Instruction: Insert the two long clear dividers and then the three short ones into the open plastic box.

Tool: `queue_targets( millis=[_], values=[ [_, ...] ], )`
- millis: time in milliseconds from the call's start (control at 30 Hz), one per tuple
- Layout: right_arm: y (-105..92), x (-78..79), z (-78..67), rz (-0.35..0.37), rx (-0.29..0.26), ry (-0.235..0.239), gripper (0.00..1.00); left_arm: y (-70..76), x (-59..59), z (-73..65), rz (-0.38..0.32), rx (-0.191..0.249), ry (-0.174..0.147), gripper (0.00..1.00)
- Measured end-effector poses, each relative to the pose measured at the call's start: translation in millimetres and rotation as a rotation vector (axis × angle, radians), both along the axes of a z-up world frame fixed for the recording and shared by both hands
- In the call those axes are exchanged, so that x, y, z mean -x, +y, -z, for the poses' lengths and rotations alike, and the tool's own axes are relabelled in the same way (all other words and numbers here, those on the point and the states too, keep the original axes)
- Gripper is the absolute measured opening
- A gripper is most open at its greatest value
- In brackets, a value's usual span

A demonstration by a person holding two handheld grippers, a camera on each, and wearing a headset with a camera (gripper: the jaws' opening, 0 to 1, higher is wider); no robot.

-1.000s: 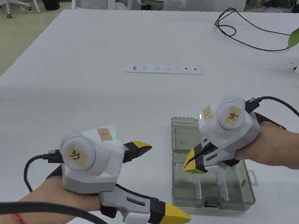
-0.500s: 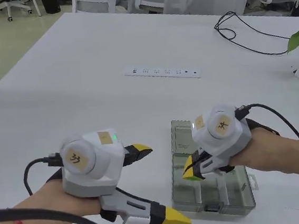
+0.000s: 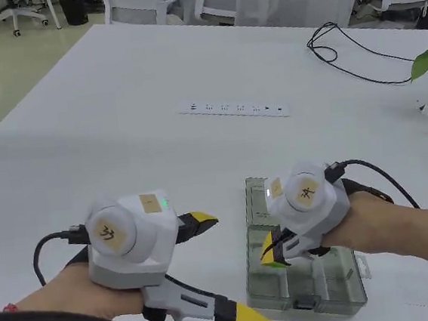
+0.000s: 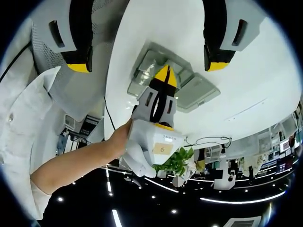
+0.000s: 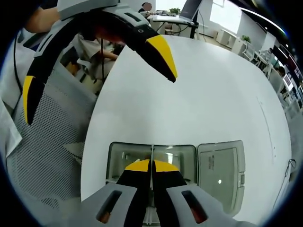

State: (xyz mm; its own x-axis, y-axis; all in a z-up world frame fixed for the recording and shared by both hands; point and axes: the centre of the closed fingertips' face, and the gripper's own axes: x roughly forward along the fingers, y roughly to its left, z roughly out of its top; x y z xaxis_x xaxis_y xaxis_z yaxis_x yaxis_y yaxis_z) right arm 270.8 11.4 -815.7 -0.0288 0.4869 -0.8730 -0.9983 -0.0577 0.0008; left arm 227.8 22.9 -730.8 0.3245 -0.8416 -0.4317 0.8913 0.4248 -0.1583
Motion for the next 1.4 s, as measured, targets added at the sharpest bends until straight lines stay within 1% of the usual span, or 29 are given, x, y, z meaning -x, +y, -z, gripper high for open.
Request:
queue_targets(
  millis=[133, 200, 267, 533, 667, 767, 833, 900, 933, 967, 1100, 1167, 1233, 1400],
  values=[
    [-0.7, -0.6, -0.3, 0.003, 0.0, 0.002, 0.02, -0.3, 0.2, 0.8, 0.003, -0.003, 0.0, 1.0],
    [-0.8, -0.3, 2.8, -0.007, 0.011, -0.01, 0.02, -0.8, -0.5, 0.5, 0.003, -0.002, 0.0, 1.0],
    [-0.7, -1.0, 1.9, -0.006, 0.014, -0.01, 0.02, -1.0, -0.9, 0.0, 0.003, -0.003, -0.002, 1.0],
    [-1.1, -1.9, 1.8, 0.005, 0.01, -0.012, 0.03, -0.7, -2.2, -1.4, 0.005, -0.007, -0.009, 1.0],
    [-1.0, -2.6, 1.5, 0.014, 0.0, -0.014, 0.03, -0.4, -1.5, -1.1, 0.007, -0.009, -0.006, 1.0],
    [-1.2, -2.1, -2.1, 0.036, -0.018, 0.001, 0.06, 0.0, -1.6, -1.0, 0.006, -0.01, -0.006, 1.0],
    [-1.6, -4.1, -6.9, 0.053, -0.033, 0.001, 0.09, 0.2, -1.8, -1.4, 0.006, -0.011, -0.009, 1.0],
    [-0.6, -5.1, -14.9, 0.07, -0.064, 0.006, 0.09, 0.0, -1.7, -2.0, 0.008, -0.011, -0.009, 1.0],
    [-0.3, -6.4, -20.3, 0.081, -0.085, 0.007, 0.1, 0.0, -1.7, -2.5, 0.008, -0.012, -0.01, 0.99],
    [-1.0, -7.4, -23.3, 0.087, -0.094, 0.007, 0.12, 0.1, -1.8, -2.5, 0.008, -0.012, -0.01, 0.99],
    [-7.5, -12.6, -39.1, 0.121, -0.142, 0.005, 0.15, 0.2, -1.9, -3.5, 0.006, -0.01, -0.011, 0.99],
    [-11.1, -14.0, -47.5, 0.142, -0.168, 0.012, 0.18, 0.6, -1.9, -3.7, 0.005, -0.01, -0.012, 0.99],
    [-16.0, -15.3, -54.5, 0.154, -0.187, 0.011, 0.19, 0.8, -1.3, -3.8, 0.004, -0.009, -0.011, 0.99],
    [-28.7, -15.2, -66.7, 0.169, -0.209, 0.006, 0.23, 2.9, -0.2, -4.3, 0.007, -0.014, -0.012, 0.99]
  ],
)
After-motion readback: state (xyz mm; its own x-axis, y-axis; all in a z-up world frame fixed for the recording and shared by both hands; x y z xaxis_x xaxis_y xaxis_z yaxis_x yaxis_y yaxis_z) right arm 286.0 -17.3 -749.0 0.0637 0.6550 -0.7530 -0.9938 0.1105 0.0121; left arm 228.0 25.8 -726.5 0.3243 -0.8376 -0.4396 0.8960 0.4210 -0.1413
